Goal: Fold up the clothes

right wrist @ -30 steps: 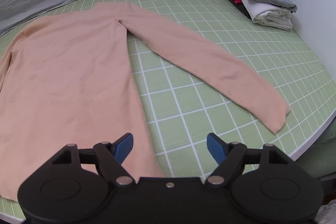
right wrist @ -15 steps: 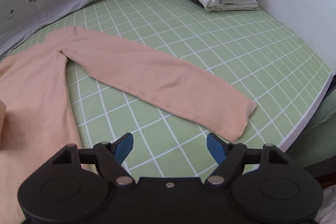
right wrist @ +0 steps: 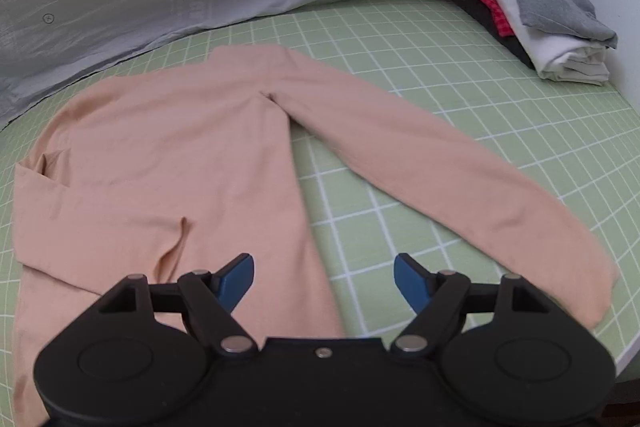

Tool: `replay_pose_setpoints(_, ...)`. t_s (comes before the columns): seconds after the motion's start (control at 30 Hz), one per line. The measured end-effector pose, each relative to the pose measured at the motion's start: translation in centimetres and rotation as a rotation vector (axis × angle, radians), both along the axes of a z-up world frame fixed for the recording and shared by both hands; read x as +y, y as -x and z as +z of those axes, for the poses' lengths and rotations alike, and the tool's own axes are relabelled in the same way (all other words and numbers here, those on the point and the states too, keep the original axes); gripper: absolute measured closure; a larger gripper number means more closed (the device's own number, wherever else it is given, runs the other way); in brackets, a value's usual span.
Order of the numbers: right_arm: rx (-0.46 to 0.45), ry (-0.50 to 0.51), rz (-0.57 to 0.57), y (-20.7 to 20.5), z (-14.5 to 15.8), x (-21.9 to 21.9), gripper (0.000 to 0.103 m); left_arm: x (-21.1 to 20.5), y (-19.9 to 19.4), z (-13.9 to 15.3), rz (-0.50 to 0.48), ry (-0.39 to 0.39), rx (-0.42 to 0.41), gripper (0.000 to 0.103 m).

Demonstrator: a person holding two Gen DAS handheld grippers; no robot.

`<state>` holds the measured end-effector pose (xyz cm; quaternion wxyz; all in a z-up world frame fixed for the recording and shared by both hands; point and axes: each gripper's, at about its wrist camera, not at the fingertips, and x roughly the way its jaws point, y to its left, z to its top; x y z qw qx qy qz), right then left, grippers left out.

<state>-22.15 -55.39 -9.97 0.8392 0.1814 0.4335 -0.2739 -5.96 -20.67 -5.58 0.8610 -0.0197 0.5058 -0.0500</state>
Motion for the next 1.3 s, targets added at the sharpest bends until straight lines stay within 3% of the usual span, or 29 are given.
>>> replay_pose_setpoints(0.1, -0.051, -0.052, 0.042, -2.6, -1.1, 3.0, 0.026, 2.5, -1.1, -0.1, -0.007, -0.018, 0.0, 0.017)
replay_pose_setpoints(0.23, -0.05, -0.086, 0.072, -5.5, -3.1, 6.6, 0.029, 5.2, -2.1, -0.3, -0.012, -0.035, -0.001, 0.017)
replay_pose_setpoints(0.37, -0.012, -0.091, 0.076, -6.9, -4.9, 8.6, 0.041, 7.0, -3.3, -0.5, -0.009, -0.051, 0.009, 0.017)
replay_pose_setpoints(0.43, -0.008, -0.051, 0.088, -7.2, -5.1, 9.5, 0.052, 7.5, -3.7, -0.7, -0.015, -0.05, 0.013, 0.017)
replay_pose_setpoints(0.5, -0.009, -0.036, 0.106, -7.2, -5.1, 9.9, 0.076, 7.6, -4.0, -0.8, -0.019, -0.043, 0.019, 0.017)
replay_pose_setpoints(0.6, -0.011, -0.018, 0.123, -7.2, -4.7, 10.1, 0.099, 7.1, -4.2, -1.0, -0.027, -0.032, 0.023, 0.017)
replay_pose_setpoints(1.0, -0.138, 0.115, 0.24, -7.2, -0.2, 7.2, 0.099, 0.0, -2.8, -1.9, -0.05, 0.005, 0.048, 0.017)
replay_pose_setpoints(1.3, -0.223, 0.171, 0.17, -5.1, 2.4, -2.6, 0.099, -7.7, -1.2, -2.3, -0.074, -0.021, 0.033, 0.017)
